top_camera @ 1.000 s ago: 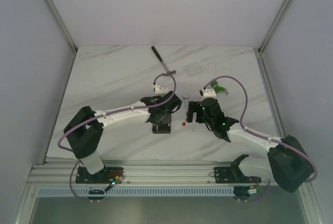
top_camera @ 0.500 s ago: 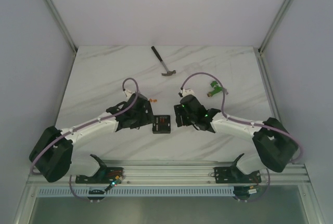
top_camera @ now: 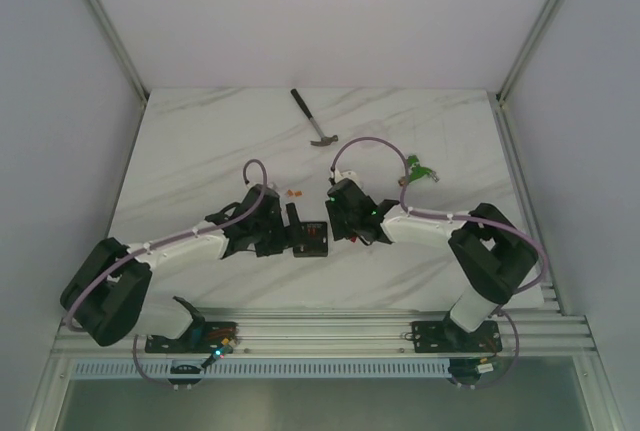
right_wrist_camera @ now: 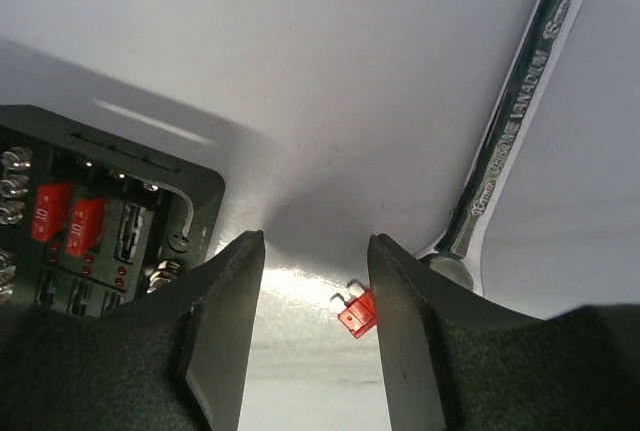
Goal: Snap on the fuse box
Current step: Pick up the fuse from the center of the board.
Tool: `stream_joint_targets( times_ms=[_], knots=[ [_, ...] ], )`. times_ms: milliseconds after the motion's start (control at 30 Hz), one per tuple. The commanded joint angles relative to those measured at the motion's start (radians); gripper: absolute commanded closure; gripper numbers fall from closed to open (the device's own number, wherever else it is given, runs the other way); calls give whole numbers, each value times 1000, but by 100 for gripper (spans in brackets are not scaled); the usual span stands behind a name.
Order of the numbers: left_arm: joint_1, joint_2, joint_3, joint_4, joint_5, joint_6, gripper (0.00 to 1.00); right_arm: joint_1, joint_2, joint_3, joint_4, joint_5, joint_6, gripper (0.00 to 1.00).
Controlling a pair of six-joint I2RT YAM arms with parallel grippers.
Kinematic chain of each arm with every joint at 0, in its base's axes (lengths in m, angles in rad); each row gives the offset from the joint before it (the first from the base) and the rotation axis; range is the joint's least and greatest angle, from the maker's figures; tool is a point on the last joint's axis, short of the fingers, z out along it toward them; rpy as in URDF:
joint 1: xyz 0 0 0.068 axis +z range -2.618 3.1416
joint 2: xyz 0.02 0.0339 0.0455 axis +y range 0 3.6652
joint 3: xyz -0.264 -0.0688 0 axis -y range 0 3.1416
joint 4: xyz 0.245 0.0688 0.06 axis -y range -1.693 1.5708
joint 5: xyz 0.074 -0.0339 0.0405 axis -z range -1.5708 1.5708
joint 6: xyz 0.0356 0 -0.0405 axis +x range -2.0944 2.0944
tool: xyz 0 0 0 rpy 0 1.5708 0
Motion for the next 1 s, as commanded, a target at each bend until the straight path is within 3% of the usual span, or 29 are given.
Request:
stream_joint_targets(
  times_ms=[0,467,967],
  knots=[
    [-3,21,-13,48,71,9,10,4,22,23,-24,4,14,48],
    [-63,87,18,69,73,-2,8,4,-75,-62,-182,-49,7,47],
    [-85,110,24,91,58,-16,5,10,-27,-60,-143,-37,-92,48]
  ],
)
